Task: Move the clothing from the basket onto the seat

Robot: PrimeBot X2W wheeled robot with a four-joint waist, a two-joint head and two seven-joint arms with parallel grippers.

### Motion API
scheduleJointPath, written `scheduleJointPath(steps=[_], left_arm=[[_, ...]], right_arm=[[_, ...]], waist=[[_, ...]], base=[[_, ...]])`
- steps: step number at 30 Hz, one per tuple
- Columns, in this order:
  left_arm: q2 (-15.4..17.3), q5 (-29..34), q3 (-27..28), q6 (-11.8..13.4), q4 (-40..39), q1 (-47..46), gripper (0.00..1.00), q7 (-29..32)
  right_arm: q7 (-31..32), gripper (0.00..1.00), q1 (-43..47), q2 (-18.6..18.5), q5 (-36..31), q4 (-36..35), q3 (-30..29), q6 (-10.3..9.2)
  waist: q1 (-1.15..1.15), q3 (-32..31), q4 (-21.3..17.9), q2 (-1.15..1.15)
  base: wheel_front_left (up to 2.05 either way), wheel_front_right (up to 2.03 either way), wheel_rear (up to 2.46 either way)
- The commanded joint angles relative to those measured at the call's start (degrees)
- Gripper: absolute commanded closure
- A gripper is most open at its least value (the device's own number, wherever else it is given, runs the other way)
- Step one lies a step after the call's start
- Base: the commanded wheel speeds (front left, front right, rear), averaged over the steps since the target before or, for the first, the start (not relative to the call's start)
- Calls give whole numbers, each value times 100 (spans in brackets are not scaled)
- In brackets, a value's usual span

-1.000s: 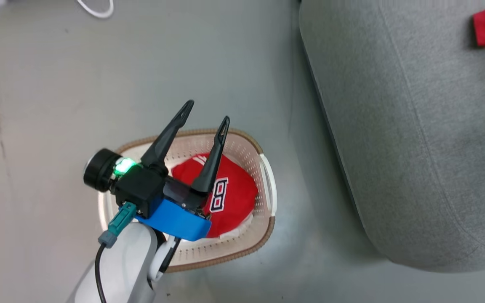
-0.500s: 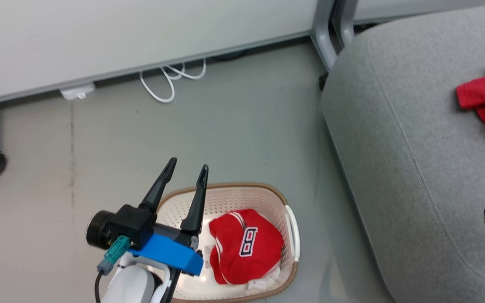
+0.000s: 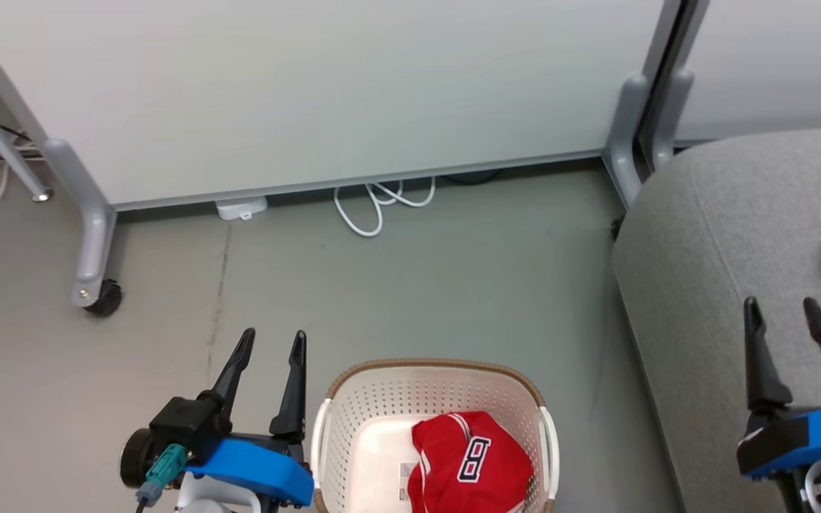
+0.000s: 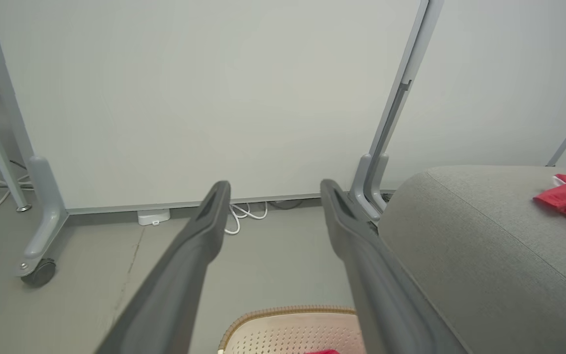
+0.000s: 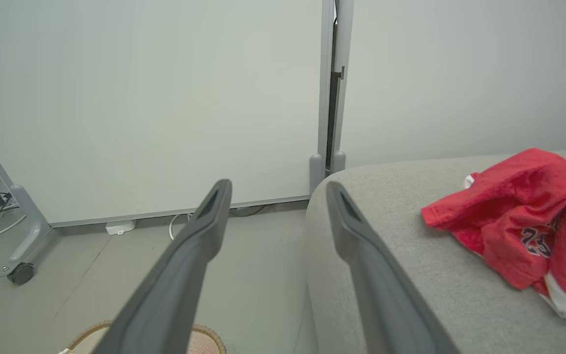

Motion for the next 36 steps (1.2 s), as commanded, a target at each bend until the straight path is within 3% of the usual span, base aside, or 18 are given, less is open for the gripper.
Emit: scheduleJointPath(steps=[1,9,19,36], left_arm=[[-15,-17,75,-12,25,50,0,-27],[-68,107,527,-12,287,221,0,-27],[-36,232,829,-12,460,153,0,-27],[-97,279,756,-12,428,185,0,-27]], right_arm=[[-21,0,146,31,-41,-58,25,3],[-80,0,645,187,-86,-164,272,2],[-242,0,843,217,57,60,532,3],[-307,0,714,216,95,212,693,3]], waist=[[1,-152,155,0],[1,-457,388,0],[1,-579,386,0],[1,-540,315,0]], base=[[0,0,0],[0,0,0],[0,0,0],[0,0,0]])
